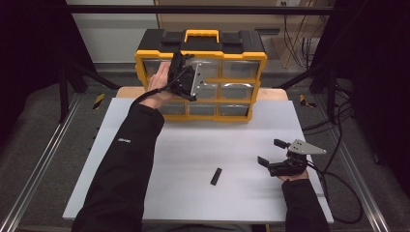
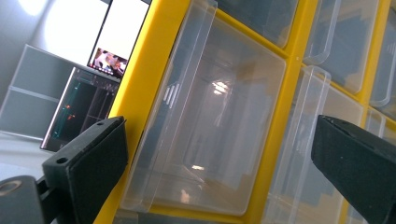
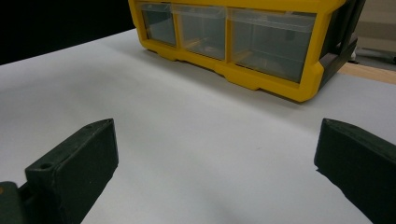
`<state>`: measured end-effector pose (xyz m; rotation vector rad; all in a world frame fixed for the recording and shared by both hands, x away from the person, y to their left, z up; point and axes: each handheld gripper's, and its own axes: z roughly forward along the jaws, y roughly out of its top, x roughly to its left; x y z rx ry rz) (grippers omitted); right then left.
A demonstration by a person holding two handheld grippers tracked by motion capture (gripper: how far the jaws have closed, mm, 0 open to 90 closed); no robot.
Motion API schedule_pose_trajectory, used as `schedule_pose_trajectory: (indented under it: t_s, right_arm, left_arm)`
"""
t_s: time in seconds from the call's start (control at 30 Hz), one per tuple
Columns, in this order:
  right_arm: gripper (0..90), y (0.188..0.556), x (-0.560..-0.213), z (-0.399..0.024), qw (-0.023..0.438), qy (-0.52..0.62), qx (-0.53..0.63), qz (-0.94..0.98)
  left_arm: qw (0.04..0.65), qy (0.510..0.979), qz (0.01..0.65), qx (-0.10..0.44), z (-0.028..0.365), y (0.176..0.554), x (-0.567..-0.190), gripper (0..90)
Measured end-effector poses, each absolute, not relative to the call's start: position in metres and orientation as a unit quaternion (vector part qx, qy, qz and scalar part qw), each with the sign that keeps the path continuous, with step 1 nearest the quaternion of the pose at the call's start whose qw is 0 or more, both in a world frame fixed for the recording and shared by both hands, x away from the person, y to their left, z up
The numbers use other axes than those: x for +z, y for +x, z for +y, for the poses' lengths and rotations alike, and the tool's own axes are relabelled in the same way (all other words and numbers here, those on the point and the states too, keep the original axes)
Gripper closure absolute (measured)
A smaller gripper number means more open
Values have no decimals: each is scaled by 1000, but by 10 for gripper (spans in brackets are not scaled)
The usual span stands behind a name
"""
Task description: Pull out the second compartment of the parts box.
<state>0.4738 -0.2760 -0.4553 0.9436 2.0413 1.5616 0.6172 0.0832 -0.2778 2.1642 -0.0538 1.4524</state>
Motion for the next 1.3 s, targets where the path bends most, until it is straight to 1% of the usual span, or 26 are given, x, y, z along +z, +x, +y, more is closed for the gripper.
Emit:
schedule_pose_trajectory:
  t_s: [0.2,0.3,0.5,0.8,1.0,1.3]
  right_arm:
    - [3,474,-455,-276,199,338,559,731]
    - [3,474,-455,-276,200,338,559,731]
    - [3,474,-455,-276,201,337,559,730]
    - [3,474,-455,-276,200,338,560,730]
    - [3,474,-455,-276,200,338,560,730]
    - [3,474,-455,-276,200,338,559,730]
  left_arm:
    - [246,793,-38,555,82,616,-282,70]
    - [236,790,-49,564,82,616,-284,111]
    - [217,781,-64,583,82,615,-285,165]
    - [205,761,-78,610,82,614,-286,300]
    - [196,746,-84,631,82,613,-287,418]
    - [187,723,-95,659,82,612,-290,548]
